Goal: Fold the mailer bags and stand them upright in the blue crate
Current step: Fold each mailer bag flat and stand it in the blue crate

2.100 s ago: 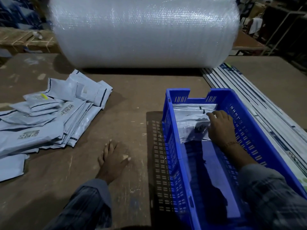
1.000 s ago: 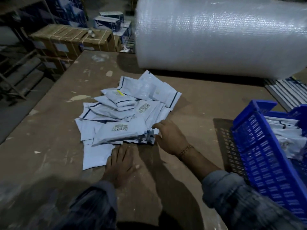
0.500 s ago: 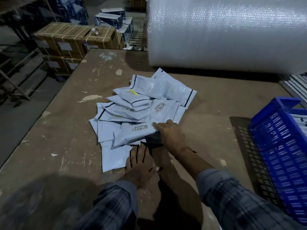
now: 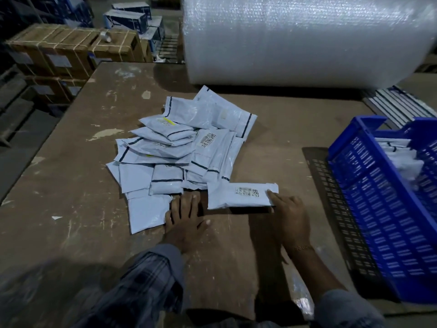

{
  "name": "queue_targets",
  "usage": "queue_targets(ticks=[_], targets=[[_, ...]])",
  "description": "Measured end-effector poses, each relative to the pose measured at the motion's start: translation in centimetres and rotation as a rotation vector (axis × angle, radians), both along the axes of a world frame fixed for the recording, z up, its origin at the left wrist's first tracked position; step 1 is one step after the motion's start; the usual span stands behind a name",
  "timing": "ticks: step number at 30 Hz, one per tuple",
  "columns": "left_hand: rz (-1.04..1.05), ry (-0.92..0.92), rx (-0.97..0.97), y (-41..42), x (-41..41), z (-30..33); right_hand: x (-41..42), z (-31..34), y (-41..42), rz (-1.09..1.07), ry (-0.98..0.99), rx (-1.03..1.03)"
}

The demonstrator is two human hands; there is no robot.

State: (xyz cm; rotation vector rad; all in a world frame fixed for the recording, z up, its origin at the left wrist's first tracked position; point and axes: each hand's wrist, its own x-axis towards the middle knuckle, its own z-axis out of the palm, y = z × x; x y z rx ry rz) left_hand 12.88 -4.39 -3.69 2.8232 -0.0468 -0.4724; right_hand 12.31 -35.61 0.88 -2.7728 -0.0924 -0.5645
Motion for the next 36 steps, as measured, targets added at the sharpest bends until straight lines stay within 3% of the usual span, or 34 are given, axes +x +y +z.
queue_targets(ticks=[3, 6, 8, 15, 21, 36], targets=[[0.149, -0.291, -0.136, -0.8, -0.7, -0.2, -2.8, -0.6, -1.9, 0.024, -0.011, -0.007], [0.276, -0.532, -0.409, -2.3, -2.0, 1.9, -5.6, -1.6, -3.1, 0.015, 0.054, 0.005], [0.237, -0.611, -0.406, -4.2, -2.7, 3.6, -6.6, -2.4, -3.6, 0.027, 0.136, 0.051], [-0.181, -0.467, -0.252, -10.0, -1.5, 2.1, -6.3, -0.9, -1.2, -0.045, 0.153, 0.097], [-0.232, -0.313, -0.097, -11.2, -0.7, -1.1, -2.2, -3.8, 0.2, 0.065, 0.344, -0.086], [-0.257, -0.317, -0.032, -11.5, -0.4, -1.4, -1.8, -6.1, 0.3, 0.042, 0.415, -0.027]])
